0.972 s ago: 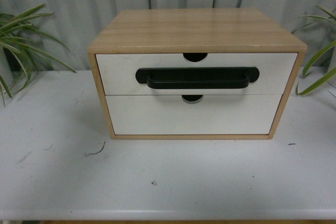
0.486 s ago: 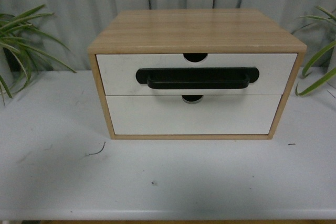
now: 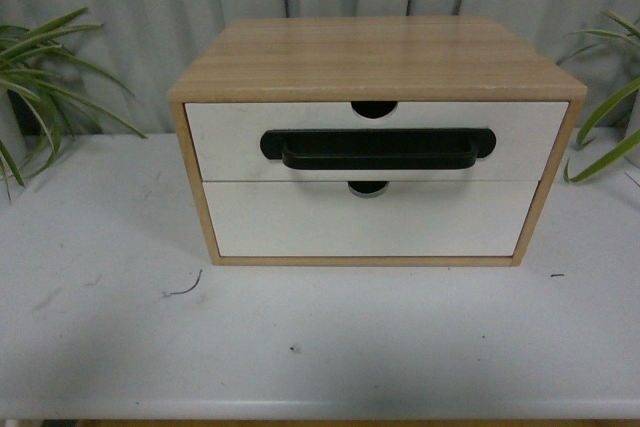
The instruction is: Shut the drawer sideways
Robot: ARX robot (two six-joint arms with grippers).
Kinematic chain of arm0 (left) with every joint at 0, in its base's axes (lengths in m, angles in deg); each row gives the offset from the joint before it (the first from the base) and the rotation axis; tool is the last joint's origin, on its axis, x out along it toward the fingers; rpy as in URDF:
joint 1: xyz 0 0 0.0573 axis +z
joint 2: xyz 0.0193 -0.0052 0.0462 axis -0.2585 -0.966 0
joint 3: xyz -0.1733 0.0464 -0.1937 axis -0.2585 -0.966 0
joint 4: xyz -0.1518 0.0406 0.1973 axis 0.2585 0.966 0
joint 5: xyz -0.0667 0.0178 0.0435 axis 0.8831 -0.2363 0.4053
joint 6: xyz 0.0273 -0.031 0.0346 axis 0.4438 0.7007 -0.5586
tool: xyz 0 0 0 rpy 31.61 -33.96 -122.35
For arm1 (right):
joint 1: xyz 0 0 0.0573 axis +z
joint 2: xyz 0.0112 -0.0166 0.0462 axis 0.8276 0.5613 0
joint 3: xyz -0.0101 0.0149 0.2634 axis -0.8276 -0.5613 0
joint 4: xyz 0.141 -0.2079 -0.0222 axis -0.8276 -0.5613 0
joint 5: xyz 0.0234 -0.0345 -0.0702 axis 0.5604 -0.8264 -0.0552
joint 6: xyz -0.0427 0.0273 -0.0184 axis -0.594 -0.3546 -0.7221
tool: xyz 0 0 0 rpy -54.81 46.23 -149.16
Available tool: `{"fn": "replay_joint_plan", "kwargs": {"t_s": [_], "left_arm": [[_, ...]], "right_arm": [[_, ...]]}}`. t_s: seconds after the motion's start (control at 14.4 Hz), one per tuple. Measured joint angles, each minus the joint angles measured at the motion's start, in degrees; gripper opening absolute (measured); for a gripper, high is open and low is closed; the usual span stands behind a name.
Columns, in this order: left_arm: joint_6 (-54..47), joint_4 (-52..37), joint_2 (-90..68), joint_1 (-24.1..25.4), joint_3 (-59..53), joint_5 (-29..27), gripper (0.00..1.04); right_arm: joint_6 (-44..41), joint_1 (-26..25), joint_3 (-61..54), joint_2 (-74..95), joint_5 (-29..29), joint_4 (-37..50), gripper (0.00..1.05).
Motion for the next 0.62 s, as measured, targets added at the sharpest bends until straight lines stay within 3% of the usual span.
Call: {"fn": "replay_joint_plan", "kwargs": {"t_s": [0.42,0.49,0.62], "left_arm": [[-0.22,4.46,8.15,0.0,-3.28,0.02,0.02],[-0.26,5.22,9.38,0.0,-3.52,0.02,0.02],[-0.33,5.81,11.54,0.0,-5.25,0.2,0.02]], "right_arm": [[0.02,0.0,-2.89,-5.66,-0.02,-3.06,0.02],[0.02,0.0,-3.39,-10.91,0.0,-9.88,0.02],[0.07,0.0,-4.57,-15.72,0.02,-10.47,0.02]]}}
